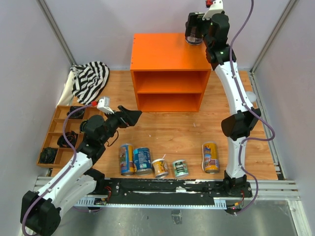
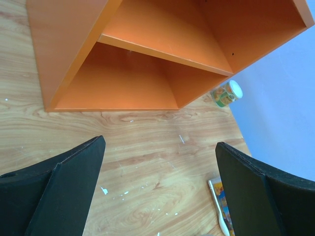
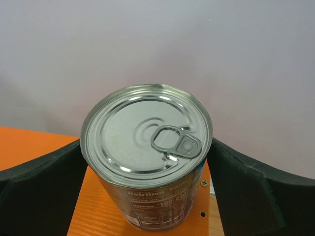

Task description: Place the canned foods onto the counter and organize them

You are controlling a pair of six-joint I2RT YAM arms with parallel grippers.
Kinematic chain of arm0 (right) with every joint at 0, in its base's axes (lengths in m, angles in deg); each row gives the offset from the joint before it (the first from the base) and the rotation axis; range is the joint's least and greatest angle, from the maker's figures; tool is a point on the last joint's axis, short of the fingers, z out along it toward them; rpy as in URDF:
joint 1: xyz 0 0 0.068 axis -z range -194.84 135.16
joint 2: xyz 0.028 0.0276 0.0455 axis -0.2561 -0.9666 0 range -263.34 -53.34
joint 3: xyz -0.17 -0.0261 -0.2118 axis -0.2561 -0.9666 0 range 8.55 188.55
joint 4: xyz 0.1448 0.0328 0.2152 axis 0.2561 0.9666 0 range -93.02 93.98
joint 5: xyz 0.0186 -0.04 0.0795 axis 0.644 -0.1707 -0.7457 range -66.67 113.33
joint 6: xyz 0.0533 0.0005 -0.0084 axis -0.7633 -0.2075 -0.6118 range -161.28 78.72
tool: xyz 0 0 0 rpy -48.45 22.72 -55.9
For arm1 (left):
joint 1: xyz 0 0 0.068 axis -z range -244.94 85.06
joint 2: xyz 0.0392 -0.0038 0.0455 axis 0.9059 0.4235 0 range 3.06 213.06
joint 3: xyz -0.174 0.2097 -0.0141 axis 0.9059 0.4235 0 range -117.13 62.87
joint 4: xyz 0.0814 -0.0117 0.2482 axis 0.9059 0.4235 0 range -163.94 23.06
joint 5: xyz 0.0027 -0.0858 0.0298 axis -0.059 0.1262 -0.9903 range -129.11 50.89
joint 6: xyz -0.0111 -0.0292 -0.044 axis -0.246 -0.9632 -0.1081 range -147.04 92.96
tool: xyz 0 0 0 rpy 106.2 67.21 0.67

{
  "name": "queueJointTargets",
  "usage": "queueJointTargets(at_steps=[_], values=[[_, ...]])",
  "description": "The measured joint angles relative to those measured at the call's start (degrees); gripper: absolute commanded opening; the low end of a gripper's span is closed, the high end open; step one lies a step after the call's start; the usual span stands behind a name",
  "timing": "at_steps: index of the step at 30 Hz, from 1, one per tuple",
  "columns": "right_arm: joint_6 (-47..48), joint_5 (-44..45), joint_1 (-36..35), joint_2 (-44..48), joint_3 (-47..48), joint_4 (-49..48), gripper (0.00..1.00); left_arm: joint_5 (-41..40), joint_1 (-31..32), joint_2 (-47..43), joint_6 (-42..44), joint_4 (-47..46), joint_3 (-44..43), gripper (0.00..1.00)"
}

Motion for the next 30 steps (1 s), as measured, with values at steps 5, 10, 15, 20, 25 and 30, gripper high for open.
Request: queueJointTargets(at_steps=[5, 10, 15, 20, 25, 30], values=[[0.1, 0.1, -0.1, 0.5, 0.0, 0.5, 0.99, -0.7, 0.0, -1.3, 0.0, 1.0, 0.0, 0.99], [0.7, 0.6, -0.6, 2.8, -2.5, 0.9, 0.99, -1.1, 0.0, -1.9, 0.0, 2.1, 0.0, 0.99], [1.8, 1.8, -2.1, 9.4, -10.0, 0.8, 0.98, -1.7, 0.0, -3.1, 0.0, 4.1, 0.0, 0.99], [2.7, 3.3, -5.0, 18.5, -17.7, 0.3, 0.99, -2.6, 0.0, -5.5, 0.0, 6.9, -0.1, 0.99], [4.5, 7.3, -11.3, 30.3, -29.9, -1.0, 0.99, -3.4, 0.0, -8.7, -0.3, 10.7, -0.1, 0.99], [5.9, 13.5, -23.8, 42.2, -44.0, -1.3, 0.99, -4.3, 0.0, -12.9, -1.9, 13.9, 0.4, 0.99]])
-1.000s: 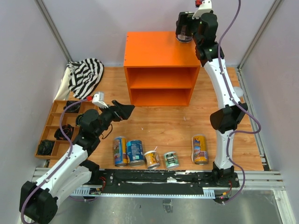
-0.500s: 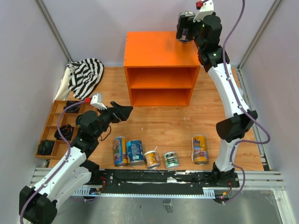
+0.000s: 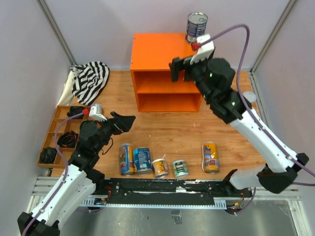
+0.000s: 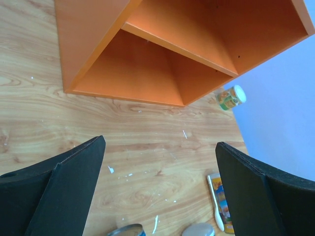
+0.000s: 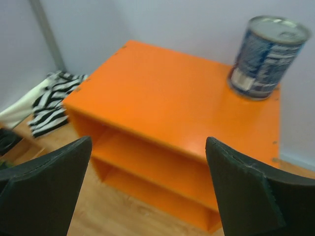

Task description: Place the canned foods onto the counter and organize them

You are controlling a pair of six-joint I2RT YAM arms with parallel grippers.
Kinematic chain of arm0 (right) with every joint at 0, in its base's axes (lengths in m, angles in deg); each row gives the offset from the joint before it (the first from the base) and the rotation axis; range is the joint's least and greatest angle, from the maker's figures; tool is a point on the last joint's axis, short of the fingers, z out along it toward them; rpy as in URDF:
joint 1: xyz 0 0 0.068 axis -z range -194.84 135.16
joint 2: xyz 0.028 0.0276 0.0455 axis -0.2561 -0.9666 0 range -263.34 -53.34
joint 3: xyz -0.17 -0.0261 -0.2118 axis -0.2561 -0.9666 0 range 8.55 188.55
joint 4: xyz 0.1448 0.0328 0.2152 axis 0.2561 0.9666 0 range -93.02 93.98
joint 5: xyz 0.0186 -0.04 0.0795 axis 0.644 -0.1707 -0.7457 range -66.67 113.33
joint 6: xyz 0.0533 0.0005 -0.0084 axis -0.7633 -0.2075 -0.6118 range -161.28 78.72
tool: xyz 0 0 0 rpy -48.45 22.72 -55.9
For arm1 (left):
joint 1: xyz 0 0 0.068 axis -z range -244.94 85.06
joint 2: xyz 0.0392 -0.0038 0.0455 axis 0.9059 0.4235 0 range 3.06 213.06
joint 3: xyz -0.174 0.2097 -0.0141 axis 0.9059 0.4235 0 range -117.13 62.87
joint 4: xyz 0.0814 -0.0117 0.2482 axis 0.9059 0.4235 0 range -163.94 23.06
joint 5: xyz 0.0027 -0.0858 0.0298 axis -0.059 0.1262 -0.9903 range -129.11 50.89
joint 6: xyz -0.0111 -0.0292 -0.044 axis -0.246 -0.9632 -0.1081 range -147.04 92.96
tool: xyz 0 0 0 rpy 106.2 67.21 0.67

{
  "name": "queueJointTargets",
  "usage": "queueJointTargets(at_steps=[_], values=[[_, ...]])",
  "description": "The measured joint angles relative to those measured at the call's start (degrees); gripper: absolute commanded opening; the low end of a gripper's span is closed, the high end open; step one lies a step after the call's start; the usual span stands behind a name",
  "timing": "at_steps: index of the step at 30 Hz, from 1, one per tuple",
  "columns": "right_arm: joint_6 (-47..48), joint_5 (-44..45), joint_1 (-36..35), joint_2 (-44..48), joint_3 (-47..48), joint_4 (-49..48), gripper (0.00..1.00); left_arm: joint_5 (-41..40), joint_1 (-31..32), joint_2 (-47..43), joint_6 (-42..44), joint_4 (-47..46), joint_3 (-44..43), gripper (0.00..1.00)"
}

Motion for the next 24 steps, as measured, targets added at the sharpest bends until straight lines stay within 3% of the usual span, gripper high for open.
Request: queueJointTargets(at_steps=[9, 19, 24], values=[[-6.1, 11.9, -21.4, 14.8, -22.1, 3.3, 0.98, -1.7, 0.0, -8.4, -3.2, 6.2, 3.5, 0.99], [-24.1, 14.3, -30.2, 17.0, -38.0, 6.8, 0.97, -2.6, 0.0, -13.8, -4.1, 13.7, 3.7, 0.99], [-34.1, 12.7, -32.0, 13.6, -40.3, 7.3, 0.98, -2.8, 0.0, -15.5, -5.0, 15.1, 3.8, 0.98]])
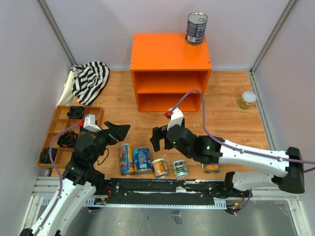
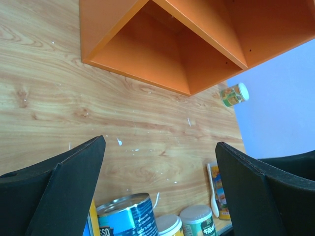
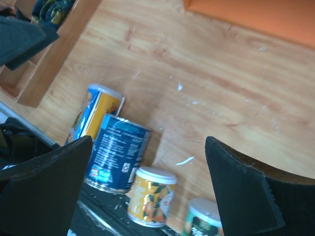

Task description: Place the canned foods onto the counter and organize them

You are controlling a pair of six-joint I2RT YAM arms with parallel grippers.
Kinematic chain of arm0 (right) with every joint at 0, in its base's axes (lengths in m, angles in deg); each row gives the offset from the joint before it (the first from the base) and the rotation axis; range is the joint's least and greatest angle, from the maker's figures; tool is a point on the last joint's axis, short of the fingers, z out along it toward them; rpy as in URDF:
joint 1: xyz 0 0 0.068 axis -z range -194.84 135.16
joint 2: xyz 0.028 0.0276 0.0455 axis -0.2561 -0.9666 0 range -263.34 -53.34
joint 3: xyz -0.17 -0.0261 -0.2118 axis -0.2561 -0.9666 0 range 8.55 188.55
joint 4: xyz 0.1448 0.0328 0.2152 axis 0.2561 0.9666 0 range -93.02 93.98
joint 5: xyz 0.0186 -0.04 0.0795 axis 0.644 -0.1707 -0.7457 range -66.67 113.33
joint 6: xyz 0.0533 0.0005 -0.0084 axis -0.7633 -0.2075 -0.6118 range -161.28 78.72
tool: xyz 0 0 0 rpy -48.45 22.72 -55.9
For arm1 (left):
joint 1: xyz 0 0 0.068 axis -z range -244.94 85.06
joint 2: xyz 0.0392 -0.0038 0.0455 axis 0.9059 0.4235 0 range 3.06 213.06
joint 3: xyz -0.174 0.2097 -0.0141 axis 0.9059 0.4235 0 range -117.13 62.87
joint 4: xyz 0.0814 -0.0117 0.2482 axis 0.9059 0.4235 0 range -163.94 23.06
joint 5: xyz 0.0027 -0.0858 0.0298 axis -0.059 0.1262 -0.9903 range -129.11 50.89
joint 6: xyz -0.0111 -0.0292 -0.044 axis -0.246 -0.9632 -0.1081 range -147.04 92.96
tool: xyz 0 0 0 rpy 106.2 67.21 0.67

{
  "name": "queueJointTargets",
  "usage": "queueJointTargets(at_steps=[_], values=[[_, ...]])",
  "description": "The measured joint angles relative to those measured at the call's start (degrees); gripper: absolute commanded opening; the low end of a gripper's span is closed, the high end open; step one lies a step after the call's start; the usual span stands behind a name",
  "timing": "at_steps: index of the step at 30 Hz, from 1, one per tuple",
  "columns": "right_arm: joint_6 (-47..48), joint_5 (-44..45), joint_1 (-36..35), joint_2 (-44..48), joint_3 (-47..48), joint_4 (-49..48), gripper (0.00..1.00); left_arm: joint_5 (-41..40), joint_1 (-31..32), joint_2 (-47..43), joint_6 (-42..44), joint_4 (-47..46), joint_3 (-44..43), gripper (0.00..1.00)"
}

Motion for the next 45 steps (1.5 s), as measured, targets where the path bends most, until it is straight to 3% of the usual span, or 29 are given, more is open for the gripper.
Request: queueJointTargets(at_steps=[11, 20, 30, 45], values=[[-17.4, -2.6, -2.1, -16.0, 8.9, 7.9, 0.99, -0.1, 0.0, -2.7, -1.4, 0.4, 0.4, 0.98], [-24.3, -6.3, -2.1, -24.6, 14.9, 11.6, 1.00, -1.4, 0.0, -7.3, -2.0, 2.6, 0.4, 0.98], [-26.7, -10.1, -2.1, -36.0, 21.9, 15.8, 0.99, -2.3, 0.0, -8.6, -2.1, 4.6, -0.3, 0.98], [-26.7, -10.6, -2.0, -41.0, 24.2, 18.7, 0.98, -2.3, 0.0, -9.7, -2.1, 5.3, -0.8, 0.98]])
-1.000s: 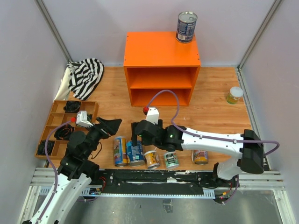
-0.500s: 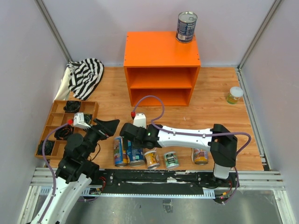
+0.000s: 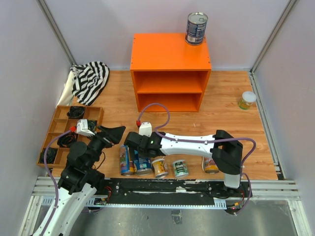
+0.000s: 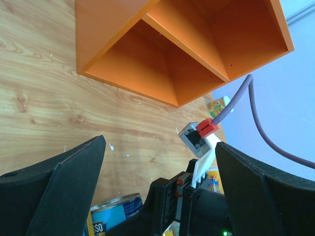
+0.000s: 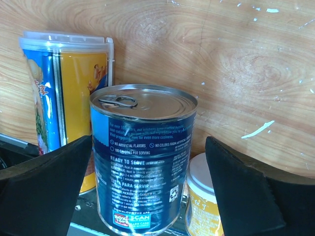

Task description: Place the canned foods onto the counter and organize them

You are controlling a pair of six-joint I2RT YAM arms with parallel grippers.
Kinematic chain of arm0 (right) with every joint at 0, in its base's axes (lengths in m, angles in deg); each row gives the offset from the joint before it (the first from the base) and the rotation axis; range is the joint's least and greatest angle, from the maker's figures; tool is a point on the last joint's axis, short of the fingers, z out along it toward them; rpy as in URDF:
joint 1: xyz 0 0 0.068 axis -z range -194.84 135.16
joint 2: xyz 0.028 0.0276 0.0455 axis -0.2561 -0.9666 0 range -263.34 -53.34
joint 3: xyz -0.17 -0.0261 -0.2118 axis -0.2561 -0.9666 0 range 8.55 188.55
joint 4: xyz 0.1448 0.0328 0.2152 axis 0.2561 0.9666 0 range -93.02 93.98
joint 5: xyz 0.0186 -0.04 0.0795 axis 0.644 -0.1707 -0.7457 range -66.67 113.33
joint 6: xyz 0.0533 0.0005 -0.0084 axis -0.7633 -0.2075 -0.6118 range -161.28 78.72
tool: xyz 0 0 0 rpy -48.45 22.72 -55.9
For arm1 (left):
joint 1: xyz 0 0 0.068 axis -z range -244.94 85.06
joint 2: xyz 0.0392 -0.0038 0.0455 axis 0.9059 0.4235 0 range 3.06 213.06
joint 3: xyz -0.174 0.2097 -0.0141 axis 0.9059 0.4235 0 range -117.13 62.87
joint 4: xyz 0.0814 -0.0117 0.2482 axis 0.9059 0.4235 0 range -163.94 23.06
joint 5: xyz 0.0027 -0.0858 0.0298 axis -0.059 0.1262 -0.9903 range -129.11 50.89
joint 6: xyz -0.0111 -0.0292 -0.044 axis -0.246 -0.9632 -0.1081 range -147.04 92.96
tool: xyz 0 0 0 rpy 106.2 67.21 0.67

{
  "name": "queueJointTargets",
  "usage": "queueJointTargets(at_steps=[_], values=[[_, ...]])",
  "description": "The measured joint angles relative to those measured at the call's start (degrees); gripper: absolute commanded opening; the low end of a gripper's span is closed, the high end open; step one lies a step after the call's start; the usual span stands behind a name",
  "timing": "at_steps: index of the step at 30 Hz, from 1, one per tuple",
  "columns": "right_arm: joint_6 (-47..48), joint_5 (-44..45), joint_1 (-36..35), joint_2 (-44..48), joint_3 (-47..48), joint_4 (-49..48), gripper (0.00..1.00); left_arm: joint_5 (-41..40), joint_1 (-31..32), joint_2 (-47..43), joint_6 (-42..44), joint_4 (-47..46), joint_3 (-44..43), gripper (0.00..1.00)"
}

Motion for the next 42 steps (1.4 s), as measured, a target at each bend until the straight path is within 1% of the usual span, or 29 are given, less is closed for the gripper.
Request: queueJointTargets(at_steps=[20, 29, 32, 37, 42], values=[[0.0, -2.7, 1.2, -3.5, 0.5, -1.6, 1.00, 0.0, 0.0, -0.5, 0.0, 0.1, 0.0, 0.98], [0.0, -4.7, 2.9, -4.1, -0.9, -3.9, 0.93, 0.0, 0.0, -0.6, 0.0, 0.1, 0.0, 0.98], [0.0, -4.9, 3.5, -4.1, -1.2, -4.3, 0.88, 0.0, 0.0, -0.7, 0.0, 0.1, 0.0, 0.98], [0.0, -4.9, 3.5, -4.0, -1.7, -5.1, 0.77, 0.0, 0.0, -0.7, 0.0, 0.2, 0.0, 0.98], [0.4, -4.9, 3.5, -3.3, -3.0, -6.8, 0.55, 0.0, 0.0, -0.8, -0.1, 0.5, 0.0, 0.98]])
